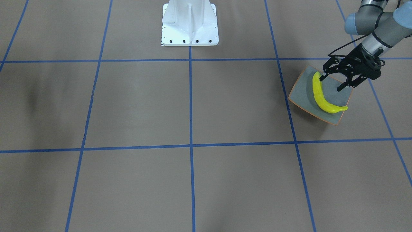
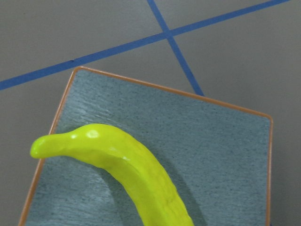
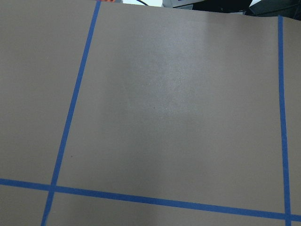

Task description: Transfer all bananas from basket to plate

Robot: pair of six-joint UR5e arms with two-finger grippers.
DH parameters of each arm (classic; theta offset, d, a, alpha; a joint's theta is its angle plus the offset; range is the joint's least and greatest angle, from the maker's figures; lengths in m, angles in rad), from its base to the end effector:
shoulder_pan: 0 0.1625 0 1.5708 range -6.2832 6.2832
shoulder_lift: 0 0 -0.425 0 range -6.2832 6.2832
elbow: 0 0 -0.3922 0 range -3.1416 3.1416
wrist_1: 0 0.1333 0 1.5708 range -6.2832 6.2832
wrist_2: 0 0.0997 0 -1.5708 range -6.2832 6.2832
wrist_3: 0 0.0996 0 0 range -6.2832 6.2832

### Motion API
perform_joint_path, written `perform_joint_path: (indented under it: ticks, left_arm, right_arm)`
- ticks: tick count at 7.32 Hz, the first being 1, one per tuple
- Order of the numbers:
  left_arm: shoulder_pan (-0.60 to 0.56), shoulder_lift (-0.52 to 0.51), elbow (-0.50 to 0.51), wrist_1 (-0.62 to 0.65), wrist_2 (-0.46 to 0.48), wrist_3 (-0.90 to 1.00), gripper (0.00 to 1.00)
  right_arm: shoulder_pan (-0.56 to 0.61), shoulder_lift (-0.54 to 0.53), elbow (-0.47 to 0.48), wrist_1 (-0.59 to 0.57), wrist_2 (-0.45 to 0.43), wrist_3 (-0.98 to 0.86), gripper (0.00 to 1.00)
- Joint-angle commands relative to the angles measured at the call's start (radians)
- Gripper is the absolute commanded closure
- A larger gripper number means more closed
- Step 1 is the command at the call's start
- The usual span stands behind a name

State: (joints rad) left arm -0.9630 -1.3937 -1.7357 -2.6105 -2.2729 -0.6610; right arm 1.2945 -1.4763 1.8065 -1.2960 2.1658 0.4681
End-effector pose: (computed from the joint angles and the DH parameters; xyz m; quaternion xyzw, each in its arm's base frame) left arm 0.1912 -0.3956 0.5396 0.1942 0.5147 0.1472 0.8220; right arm -0.0728 -0.5407 0.4696 0.1636 -0.3642 0.0005 0.9168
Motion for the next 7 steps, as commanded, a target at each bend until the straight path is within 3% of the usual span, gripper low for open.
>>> perform_joint_path:
  ticks: [1, 3, 5, 6, 7]
  left_arm:
    - [-0.132, -0.046, 0.007, 0.015, -0.112, 0.0, 0.01]
    - [-0.142, -0.095, 0.057, 0.013, -0.111, 0.0, 0.01]
    - [-0.142, -0.145, 0.111, 0.013, -0.105, 0.001, 0.01]
    - [-0.142, -0.166, 0.134, 0.012, -0.105, 0.001, 0.01]
    - [-0.142, -0.175, 0.14, 0.012, -0.105, 0.001, 0.01]
  right_arm:
    - [0.052, -0.091, 0.0, 0.001, 0.0, -0.154, 0.0]
    - [0.176, -0.201, -0.021, -0.002, 0.026, -0.383, 0.0]
    - [0.329, -0.219, -0.196, 0.0, 0.177, -0.672, 0.0]
    - [0.357, -0.211, -0.275, 0.001, 0.209, -0.762, 0.0]
    - [0.358, -0.216, -0.294, 0.003, 0.212, -0.778, 0.0]
